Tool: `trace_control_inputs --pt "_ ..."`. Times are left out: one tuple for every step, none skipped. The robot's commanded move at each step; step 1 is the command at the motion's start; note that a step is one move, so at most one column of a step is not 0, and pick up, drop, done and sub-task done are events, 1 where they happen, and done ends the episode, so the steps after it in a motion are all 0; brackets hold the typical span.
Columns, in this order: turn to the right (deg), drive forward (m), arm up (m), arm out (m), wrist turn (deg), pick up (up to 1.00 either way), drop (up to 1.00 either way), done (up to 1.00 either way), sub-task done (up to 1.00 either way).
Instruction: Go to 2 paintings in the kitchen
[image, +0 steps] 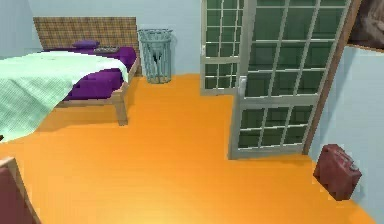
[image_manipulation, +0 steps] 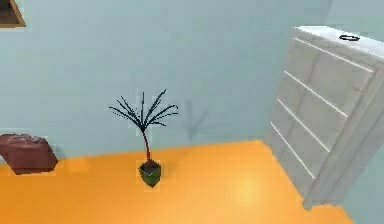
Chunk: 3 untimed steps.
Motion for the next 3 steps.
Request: trace_control_inputs --pt "0.0 1.0 0.0 0.0 0.0 0.0 0.0 0.0 0.0" --pt "-3.0 0.0 0.0 0.0 0.0 0.0 0.0 0.0 0.0" --pt "-3.0 0.0 0.0 0.0 0.0 0.0 0.0 0.0 0.0"
